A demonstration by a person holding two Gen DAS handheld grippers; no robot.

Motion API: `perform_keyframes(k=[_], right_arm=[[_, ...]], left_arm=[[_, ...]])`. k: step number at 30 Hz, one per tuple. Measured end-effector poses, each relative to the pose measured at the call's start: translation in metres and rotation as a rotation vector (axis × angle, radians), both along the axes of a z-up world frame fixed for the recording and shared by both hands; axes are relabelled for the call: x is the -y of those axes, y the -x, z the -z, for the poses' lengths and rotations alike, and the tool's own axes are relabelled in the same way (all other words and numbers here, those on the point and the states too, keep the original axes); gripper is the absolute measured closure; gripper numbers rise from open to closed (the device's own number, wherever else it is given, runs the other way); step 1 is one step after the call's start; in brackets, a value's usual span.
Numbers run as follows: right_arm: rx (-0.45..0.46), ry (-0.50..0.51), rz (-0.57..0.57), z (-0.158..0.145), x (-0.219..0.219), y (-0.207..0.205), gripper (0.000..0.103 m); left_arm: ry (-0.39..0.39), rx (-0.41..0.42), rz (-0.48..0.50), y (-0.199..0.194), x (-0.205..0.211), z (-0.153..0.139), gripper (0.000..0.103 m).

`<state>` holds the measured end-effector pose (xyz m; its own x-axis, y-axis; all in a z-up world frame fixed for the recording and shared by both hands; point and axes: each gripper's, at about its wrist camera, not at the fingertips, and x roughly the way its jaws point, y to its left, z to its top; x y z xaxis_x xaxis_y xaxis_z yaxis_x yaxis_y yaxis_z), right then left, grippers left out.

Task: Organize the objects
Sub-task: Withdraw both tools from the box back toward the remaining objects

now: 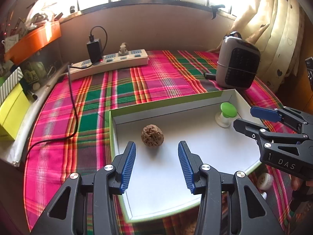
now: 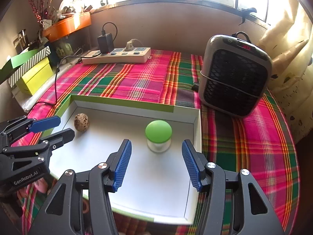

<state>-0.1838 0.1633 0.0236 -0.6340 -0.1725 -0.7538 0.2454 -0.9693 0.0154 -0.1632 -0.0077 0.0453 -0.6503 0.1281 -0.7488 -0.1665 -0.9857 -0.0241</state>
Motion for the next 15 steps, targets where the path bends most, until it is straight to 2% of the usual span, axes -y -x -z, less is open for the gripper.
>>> perform_keyframes(k=[15], right_arm=[[-0.051,0.006,0.029,-0.011,-0.017,-0.053,0.048]], left_arm=[[-0.031,-0.057,-0.039,-0.049,0.026,-0.012,0.059]])
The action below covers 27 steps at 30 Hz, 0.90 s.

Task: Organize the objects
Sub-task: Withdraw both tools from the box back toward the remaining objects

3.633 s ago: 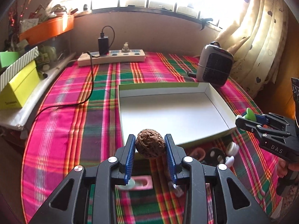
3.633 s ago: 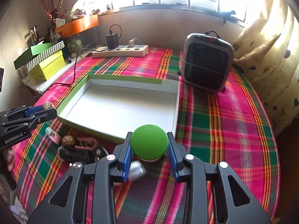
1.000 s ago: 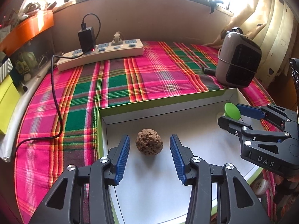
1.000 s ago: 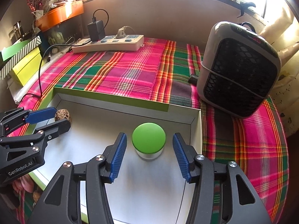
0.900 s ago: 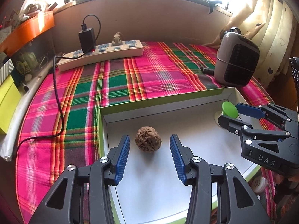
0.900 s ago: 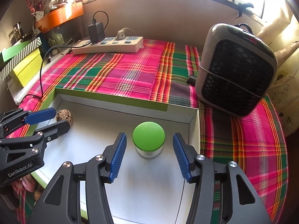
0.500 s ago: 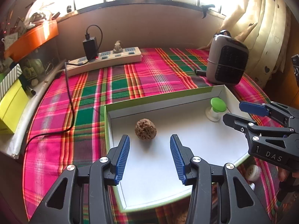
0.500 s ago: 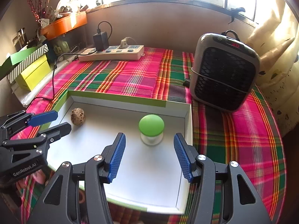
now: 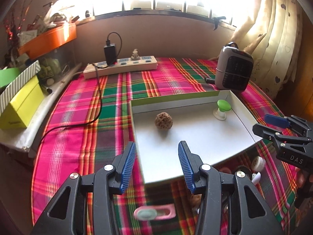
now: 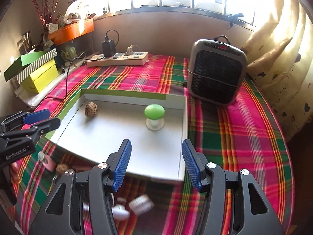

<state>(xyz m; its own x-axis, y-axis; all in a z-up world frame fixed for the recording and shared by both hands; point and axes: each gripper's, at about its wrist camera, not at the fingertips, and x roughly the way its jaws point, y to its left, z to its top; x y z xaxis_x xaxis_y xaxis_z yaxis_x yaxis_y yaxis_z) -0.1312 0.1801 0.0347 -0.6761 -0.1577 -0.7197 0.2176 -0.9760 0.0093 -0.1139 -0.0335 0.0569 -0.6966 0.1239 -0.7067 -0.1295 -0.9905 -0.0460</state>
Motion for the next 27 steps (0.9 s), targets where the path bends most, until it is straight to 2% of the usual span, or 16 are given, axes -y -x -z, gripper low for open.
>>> perform_keyframes(k=[10,15,20,27], right_arm=[[0.016,0.039,0.037,0.010,-0.015,-0.033,0.048],[0.029,0.050,0.039,0.015,-0.016,-0.041,0.048],[0.054,0.054,0.043,0.024,-0.015,-0.043,0.048],[0.076,0.062,0.035,0.031,-0.010,-0.043,0.048]], left_arm=[[-0.049,0.002,-0.062,-0.029,0.034,0.007,0.059],[-0.090,0.024,-0.053,-0.037,0.044,0.016,0.059],[-0.125,0.050,-0.012,-0.042,0.042,0.027,0.059],[-0.090,0.041,0.093,-0.047,0.026,0.031,0.059]])
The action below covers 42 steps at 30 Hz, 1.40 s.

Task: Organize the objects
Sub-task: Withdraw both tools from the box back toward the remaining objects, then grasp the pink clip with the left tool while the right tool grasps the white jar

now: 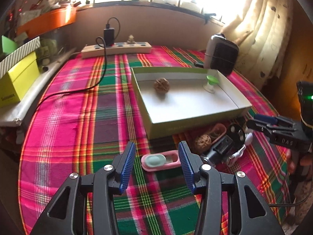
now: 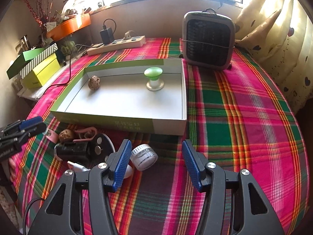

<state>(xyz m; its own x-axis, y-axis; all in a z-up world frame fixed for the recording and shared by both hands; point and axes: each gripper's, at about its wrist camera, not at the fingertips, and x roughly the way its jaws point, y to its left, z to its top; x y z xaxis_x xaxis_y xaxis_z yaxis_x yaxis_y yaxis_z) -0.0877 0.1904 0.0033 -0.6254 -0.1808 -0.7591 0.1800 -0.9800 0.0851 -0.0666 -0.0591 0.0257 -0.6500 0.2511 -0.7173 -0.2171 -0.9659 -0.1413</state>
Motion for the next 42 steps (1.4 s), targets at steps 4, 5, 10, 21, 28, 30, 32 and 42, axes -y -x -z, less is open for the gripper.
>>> perform_keyframes(k=[4,5,10,21,28,30,32,42], right_arm=[[0.006,-0.007,-0.006,0.001,0.002,-0.001,0.048],[0.007,-0.006,-0.009,0.002,0.003,-0.001,0.048],[0.017,-0.007,-0.012,0.004,0.004,0.000,0.048],[0.027,-0.014,0.011,0.006,-0.002,-0.004,0.048],[0.037,-0.041,0.037,0.009,-0.009,-0.007,0.048],[0.039,-0.051,0.048,0.010,-0.011,-0.008,0.048],[0.041,-0.054,0.054,0.011,-0.013,-0.008,0.048],[0.043,-0.073,0.059,0.015,-0.014,-0.006,0.048]], left_arm=[[0.029,-0.010,0.027,-0.002,-0.005,0.001,0.059],[0.038,-0.012,0.034,-0.002,-0.006,0.001,0.059],[0.072,0.000,0.066,0.000,-0.012,0.006,0.059],[0.073,0.013,0.101,-0.004,-0.018,0.010,0.058],[0.069,0.030,0.112,-0.012,-0.019,0.011,0.058],[0.069,0.037,0.118,-0.016,-0.020,0.012,0.058],[0.082,0.040,0.126,-0.018,-0.022,0.013,0.058],[0.146,0.018,0.131,-0.014,-0.027,0.013,0.058]])
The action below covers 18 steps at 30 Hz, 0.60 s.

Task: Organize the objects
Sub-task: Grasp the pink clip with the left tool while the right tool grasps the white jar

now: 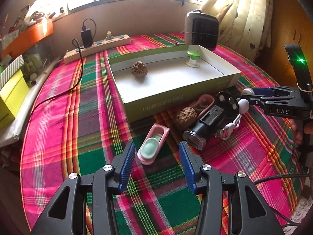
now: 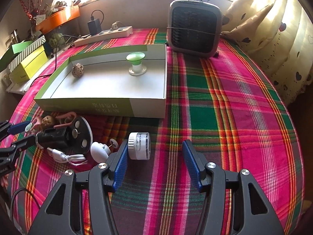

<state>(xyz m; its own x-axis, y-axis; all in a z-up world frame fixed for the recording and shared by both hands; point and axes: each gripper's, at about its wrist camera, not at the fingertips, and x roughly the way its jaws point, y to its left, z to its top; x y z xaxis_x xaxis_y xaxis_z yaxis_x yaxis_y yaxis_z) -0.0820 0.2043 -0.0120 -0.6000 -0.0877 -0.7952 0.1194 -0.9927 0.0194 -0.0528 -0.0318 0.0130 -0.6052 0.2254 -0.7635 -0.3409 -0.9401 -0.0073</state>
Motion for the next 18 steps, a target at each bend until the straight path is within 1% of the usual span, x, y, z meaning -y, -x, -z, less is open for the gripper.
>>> perform_keyframes(k=[4,11,14,16,17,18], right_arm=[[-0.003,-0.004,-0.006,0.000,0.001,0.000,0.048],[-0.010,-0.007,-0.020,0.001,0.004,0.000,0.048],[-0.013,-0.006,-0.014,0.001,0.003,0.001,0.052],[-0.015,-0.004,-0.010,0.001,0.002,0.000,0.055],[-0.016,-0.004,-0.008,0.001,0.002,0.000,0.056],[-0.017,-0.005,-0.007,0.000,0.002,0.000,0.059]], left_arm=[[0.012,0.007,-0.016,0.005,-0.001,0.003,0.058],[0.008,0.013,-0.034,0.012,-0.001,0.005,0.058],[-0.002,0.012,-0.040,0.014,0.000,0.004,0.058],[-0.008,0.010,-0.046,0.015,0.000,0.004,0.060],[-0.005,0.008,-0.051,0.016,0.000,0.004,0.063],[-0.002,0.007,-0.054,0.017,0.000,0.004,0.067]])
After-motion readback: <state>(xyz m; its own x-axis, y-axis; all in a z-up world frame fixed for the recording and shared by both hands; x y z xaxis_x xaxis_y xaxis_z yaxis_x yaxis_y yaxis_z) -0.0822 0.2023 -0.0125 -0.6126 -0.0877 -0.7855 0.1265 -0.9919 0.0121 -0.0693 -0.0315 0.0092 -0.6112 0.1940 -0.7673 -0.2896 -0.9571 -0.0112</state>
